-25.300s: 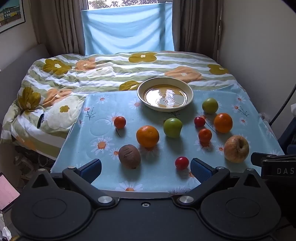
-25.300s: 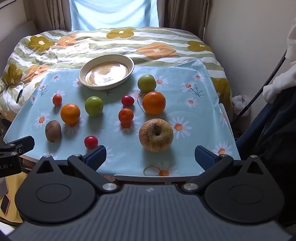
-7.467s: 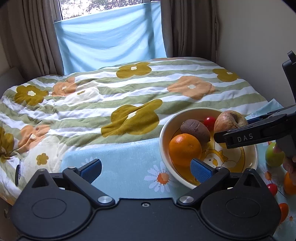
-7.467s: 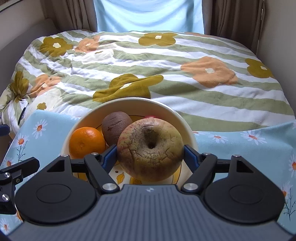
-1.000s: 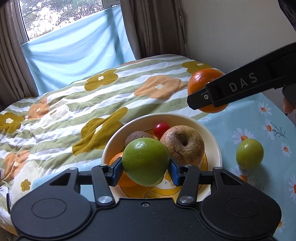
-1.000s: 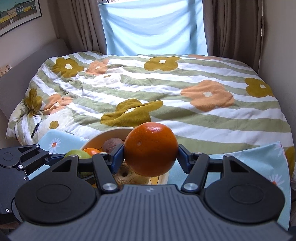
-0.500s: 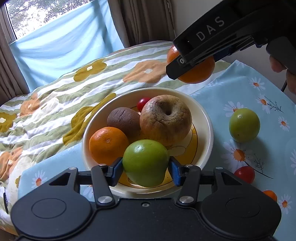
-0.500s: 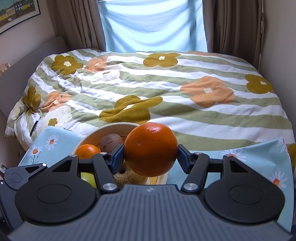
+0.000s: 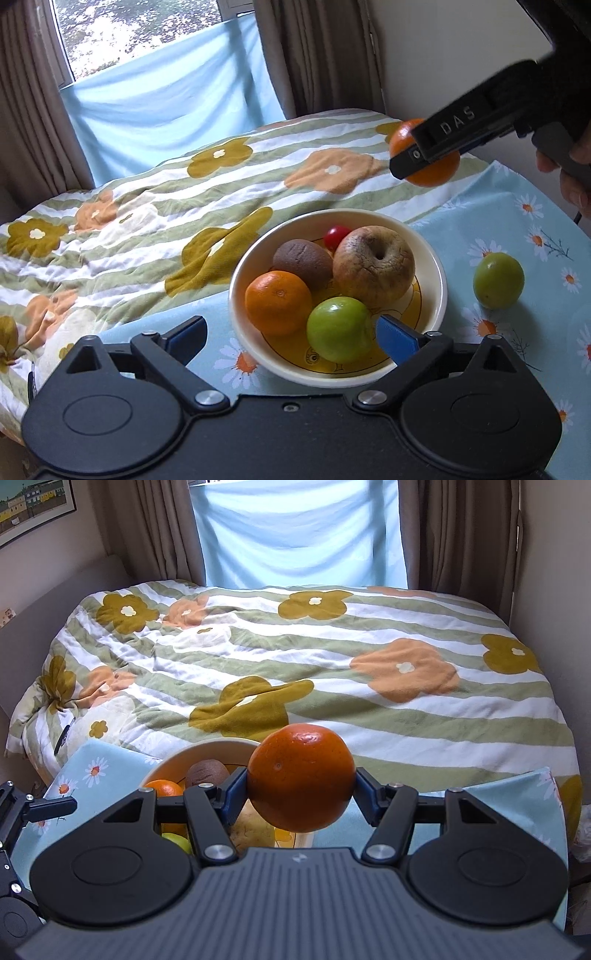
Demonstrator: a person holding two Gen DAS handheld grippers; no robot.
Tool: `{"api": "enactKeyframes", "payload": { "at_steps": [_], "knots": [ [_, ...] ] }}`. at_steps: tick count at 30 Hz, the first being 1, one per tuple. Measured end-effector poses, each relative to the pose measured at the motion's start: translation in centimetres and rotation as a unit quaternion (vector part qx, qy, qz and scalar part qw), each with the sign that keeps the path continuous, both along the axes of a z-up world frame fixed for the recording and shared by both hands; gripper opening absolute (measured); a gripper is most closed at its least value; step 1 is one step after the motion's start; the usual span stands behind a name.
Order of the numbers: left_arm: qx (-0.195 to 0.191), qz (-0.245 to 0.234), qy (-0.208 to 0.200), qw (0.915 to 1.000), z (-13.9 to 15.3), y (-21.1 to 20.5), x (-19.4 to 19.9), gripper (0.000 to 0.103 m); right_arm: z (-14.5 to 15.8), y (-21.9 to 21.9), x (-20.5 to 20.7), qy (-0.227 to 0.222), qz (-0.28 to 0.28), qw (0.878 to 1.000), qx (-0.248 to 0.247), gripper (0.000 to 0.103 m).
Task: Organize fruits
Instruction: 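Open the left tool dropping the green apple while the right tool releases the orange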
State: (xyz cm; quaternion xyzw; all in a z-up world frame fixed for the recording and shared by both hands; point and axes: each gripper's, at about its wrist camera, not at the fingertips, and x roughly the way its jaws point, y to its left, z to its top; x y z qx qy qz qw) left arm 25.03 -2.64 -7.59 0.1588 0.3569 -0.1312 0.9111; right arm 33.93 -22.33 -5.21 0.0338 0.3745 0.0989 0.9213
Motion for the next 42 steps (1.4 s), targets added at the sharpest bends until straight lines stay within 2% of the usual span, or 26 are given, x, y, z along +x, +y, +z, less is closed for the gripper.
{"api": "enactKeyframes", "payload": {
  "at_steps": [4, 19, 23, 24, 25, 26, 27, 34, 42],
  "knots": [
    [-0.018, 0.021, -0.001, 0.9996, 0.6, 1.1, 0.1, 0.100, -0.4, 0.7, 1.0, 0.002, 0.008, 1.000, -0.007, 0.076],
    [-0.044, 0.059, -0.005, 0.9972, 0.7, 4.1, 1.2, 0.100, -5.0, 2.7, 5.2, 0.037, 0.010, 0.999, -0.006, 0.076],
    [-0.044, 0.064, -0.001, 0.9970, 0.3, 4.6, 1.6, 0.100, -5.8, 2.8, 5.4, 0.041, 0.016, 0.999, 0.004, 0.077],
    [-0.045, 0.065, -0.001, 0.9969, 0.2, 4.7, 1.6, 0.100, -5.9, 2.9, 5.3, 0.035, 0.017, 0.999, 0.005, 0.081],
    [-0.045, 0.065, 0.000, 0.9969, 0.2, 4.8, 1.7, 0.100, -5.8, 2.9, 5.2, 0.029, 0.018, 0.999, 0.006, 0.085],
    [-0.045, 0.066, 0.000, 0.9968, 0.2, 4.9, 1.7, 0.100, -5.7, 2.9, 5.1, 0.023, 0.017, 1.000, 0.005, 0.097],
    [-0.047, 0.068, 0.001, 0.9966, 0.2, 4.9, 1.8, 0.100, -5.5, 2.9, 5.0, 0.015, 0.013, 1.000, 0.003, 0.103],
    [-0.056, 0.073, 0.006, 0.9958, 0.9, 4.8, 1.5, 0.100, -3.7, 2.0, 4.0, 0.004, -0.003, 1.000, 0.028, 0.103],
    [-0.064, 0.082, -0.011, 0.9946, 3.7, 4.0, -0.2, 0.100, 1.0, 1.3, 0.2, -0.029, 0.001, 0.999, 0.024, 0.103]
  ]
}}
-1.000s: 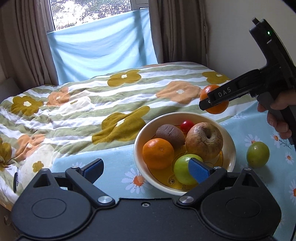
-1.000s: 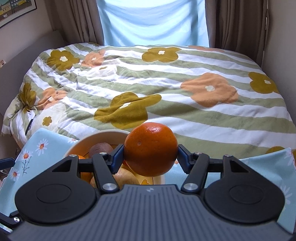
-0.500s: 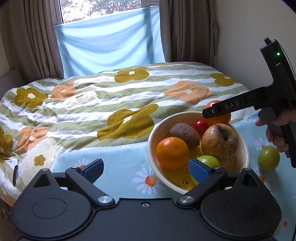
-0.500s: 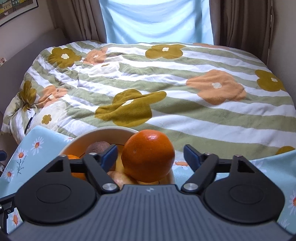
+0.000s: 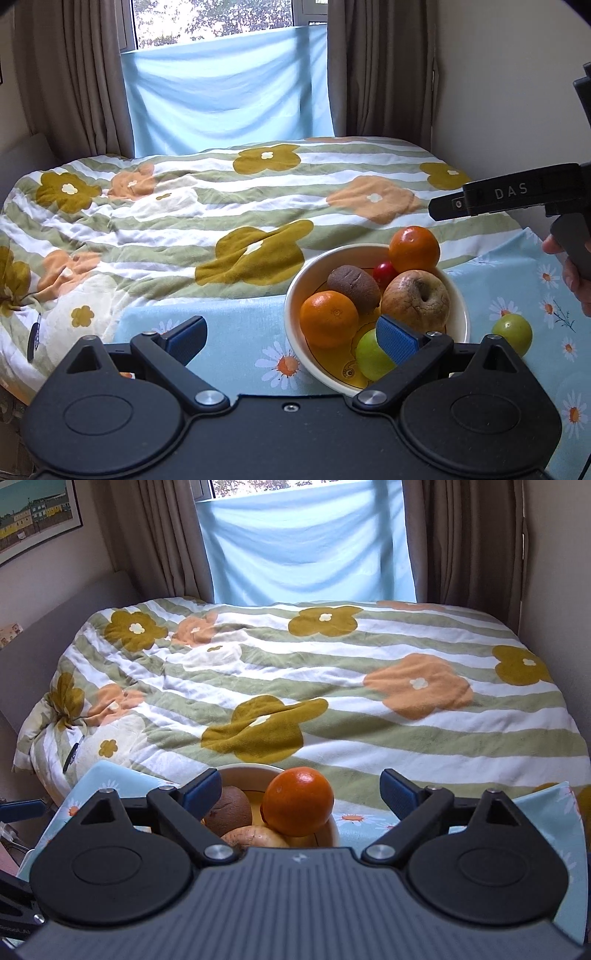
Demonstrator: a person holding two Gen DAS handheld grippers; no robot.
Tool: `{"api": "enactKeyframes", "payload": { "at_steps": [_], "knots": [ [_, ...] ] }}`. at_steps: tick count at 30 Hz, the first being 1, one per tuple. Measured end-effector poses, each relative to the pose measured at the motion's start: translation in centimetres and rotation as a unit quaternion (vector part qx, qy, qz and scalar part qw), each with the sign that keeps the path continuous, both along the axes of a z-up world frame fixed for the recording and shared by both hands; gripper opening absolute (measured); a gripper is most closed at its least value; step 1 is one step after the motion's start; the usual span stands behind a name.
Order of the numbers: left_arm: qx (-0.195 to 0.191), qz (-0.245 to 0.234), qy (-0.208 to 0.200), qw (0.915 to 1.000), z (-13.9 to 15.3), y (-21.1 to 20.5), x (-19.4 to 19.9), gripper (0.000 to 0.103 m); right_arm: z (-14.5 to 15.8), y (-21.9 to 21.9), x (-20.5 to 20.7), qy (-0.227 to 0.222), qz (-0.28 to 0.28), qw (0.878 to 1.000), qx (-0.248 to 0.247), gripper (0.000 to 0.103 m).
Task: Organize fruits
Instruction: 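Open the left tool dropping the green apple while the right tool releases the orange, then withdraw both tools and reach toward the tangerine and red tomato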
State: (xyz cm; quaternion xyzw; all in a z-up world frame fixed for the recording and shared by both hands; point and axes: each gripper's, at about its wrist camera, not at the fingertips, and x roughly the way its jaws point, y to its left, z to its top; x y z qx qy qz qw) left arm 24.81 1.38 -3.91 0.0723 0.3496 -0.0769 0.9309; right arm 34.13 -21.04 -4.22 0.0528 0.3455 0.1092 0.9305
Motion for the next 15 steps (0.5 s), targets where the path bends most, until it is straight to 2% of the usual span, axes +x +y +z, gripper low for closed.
{"api": "enactKeyframes", "payload": {
  "at_steps": [8, 15],
  "knots": [
    [-0.006, 0.027, -0.035, 0.9990, 3.7, -0.6, -3.6, 0.100, 3.9, -2.1, -5.5, -0.021, -0.012, 1.000, -0.013, 0.103],
    [-0.018, 0.050, -0.053, 0.9972, 5.3, -1.5, -8.7, 0.100, 5.7, -3.9, -11.3, -0.033, -0.008, 0.999, -0.022, 0.103]
  ]
}}
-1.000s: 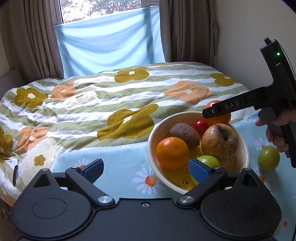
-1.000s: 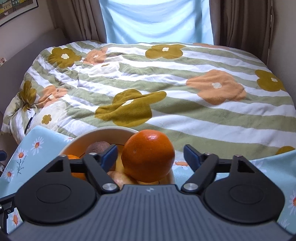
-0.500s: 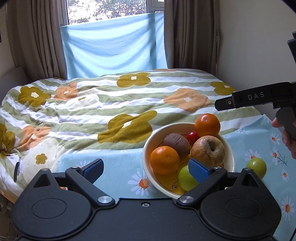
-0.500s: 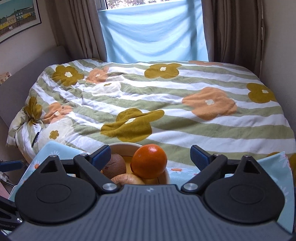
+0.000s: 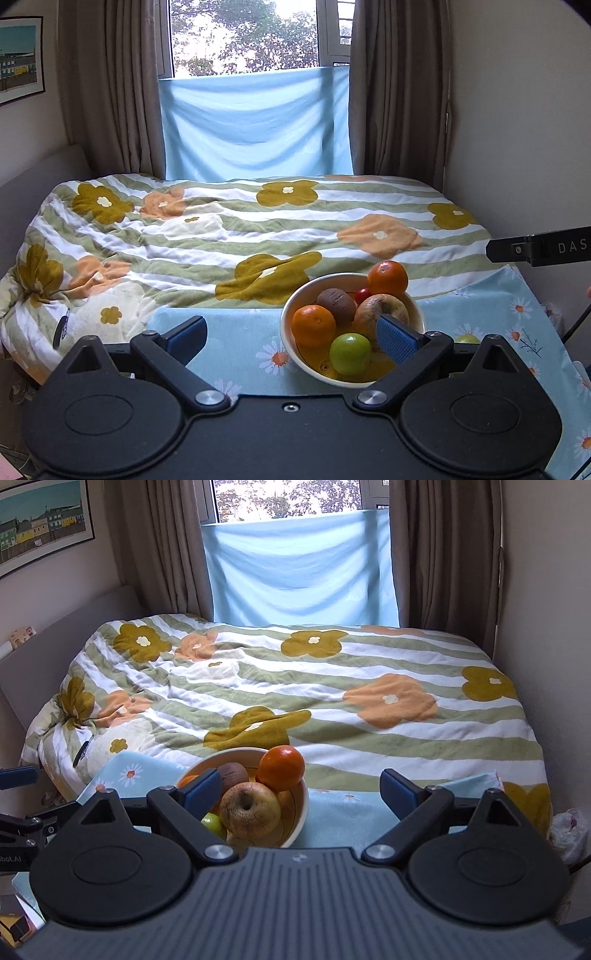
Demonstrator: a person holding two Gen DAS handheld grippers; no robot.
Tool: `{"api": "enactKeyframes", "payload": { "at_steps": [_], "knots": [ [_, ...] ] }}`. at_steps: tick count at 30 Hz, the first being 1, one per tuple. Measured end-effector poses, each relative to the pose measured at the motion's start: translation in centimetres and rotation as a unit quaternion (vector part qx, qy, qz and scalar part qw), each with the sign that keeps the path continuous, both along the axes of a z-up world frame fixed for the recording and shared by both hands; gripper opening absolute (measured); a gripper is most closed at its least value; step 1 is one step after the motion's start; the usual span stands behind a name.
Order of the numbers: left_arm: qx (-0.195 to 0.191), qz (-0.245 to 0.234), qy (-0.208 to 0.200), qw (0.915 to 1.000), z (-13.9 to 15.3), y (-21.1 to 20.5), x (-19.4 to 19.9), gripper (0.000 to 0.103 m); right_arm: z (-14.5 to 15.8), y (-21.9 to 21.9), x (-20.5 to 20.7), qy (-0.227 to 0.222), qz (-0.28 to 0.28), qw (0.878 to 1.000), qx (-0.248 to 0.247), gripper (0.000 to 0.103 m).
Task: Organize fruits
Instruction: 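Withdraw both tools and reach toward the tangerine and red tomato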
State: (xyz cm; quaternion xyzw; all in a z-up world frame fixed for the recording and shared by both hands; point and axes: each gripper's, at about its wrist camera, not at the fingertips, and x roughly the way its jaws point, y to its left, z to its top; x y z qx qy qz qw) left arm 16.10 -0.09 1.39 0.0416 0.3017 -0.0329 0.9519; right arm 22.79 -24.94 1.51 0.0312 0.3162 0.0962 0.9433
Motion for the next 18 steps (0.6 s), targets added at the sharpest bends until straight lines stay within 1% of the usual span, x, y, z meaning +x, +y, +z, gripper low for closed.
{"api": "enactKeyframes", "payload": {
  "at_steps": [7, 11, 15, 18],
  "knots": [
    [0.005, 0.027, -0.005, 0.9996, 0.3, -0.5, -4.7, 0.100, 0.3, -1.0, -5.2, 0.003, 0.009, 1.000, 0.010, 0.103],
    [0.007, 0.044, -0.007, 0.9990, 0.0, -0.1, -6.8, 0.100, 0.1, -1.1, -7.9, 0.000, 0.015, 1.000, 0.012, 0.103],
    [0.007, 0.046, -0.002, 0.9989, -0.5, 1.0, -7.9, 0.100, -0.5, -0.4, -9.7, 0.005, 0.005, 1.000, 0.005, 0.103],
    [0.015, 0.035, 0.004, 0.9993, -1.2, 2.1, -7.9, 0.100, -1.3, 0.2, -10.8, 0.018, -0.011, 1.000, 0.014, 0.103]
  ]
}}
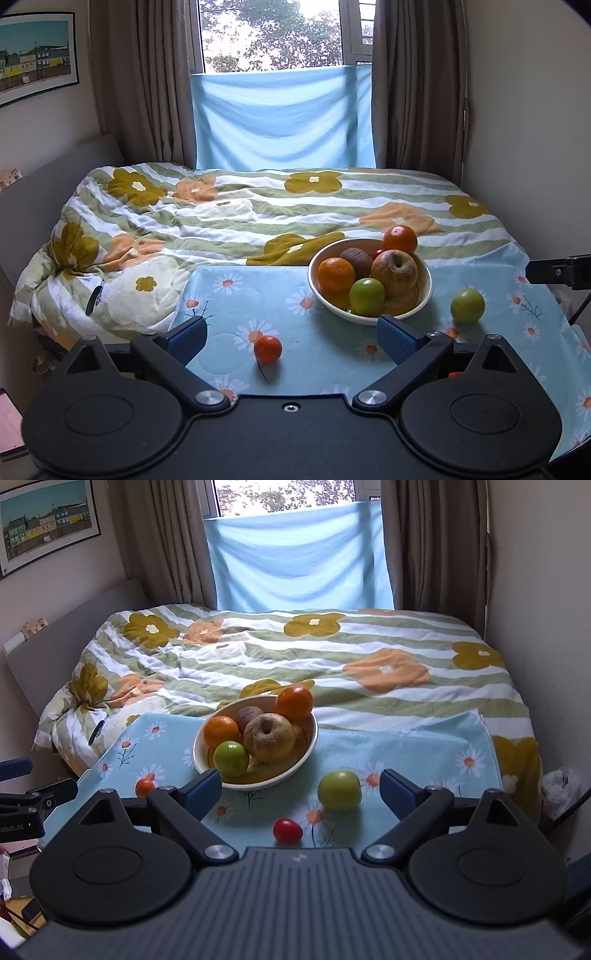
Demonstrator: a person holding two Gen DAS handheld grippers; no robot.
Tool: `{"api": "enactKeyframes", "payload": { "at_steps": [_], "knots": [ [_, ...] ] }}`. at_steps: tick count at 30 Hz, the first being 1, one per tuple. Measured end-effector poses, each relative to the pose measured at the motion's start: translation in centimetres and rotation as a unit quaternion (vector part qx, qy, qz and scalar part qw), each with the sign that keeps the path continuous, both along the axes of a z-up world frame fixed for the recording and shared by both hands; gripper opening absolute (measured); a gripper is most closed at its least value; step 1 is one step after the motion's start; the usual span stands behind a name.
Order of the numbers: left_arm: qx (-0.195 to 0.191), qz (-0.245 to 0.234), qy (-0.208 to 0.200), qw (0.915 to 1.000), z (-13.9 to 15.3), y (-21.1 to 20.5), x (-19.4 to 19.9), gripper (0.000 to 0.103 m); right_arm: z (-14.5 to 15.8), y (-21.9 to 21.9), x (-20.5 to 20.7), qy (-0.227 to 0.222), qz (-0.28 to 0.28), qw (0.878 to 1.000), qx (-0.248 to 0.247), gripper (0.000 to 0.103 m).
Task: Organize fruits
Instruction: 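Withdraw both tools and reach toward the tangerine and red tomato, then grasp the tangerine with the left tool while the right tool grasps the red tomato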
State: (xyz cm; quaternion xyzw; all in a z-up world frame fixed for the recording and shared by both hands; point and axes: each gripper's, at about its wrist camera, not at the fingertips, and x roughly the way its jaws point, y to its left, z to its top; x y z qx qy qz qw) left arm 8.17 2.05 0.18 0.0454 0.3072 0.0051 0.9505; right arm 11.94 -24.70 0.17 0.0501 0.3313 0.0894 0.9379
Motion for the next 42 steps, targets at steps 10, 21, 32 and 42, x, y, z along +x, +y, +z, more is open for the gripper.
{"api": "enactKeyframes", "payload": {
  "at_steps": [10, 21, 32, 42],
  "knots": [
    [0.016, -0.068, 0.039, 0.9968, -3.5, 4.8, 3.4, 0.098, -4.6, 4.8, -0.3, 0.049, -0.072, 0.996, -0.008, 0.103],
    [0.028, -0.136, 0.098, 0.9855, -8.8, 7.4, 9.2, 0.084, -9.9, 8.7, 3.3, 0.085, -0.122, 0.989, -0.018, 0.103],
    [0.033, -0.172, 0.135, 0.9751, -13.4, 6.9, 13.3, 0.063, -13.6, 9.0, 6.0, 0.105, -0.149, 0.983, -0.025, 0.093],
    [0.030, -0.194, 0.140, 0.9704, -13.9, 6.4, 13.8, 0.040, -14.6, 9.1, 6.9, 0.119, -0.153, 0.981, -0.022, 0.079]
  ]
}}
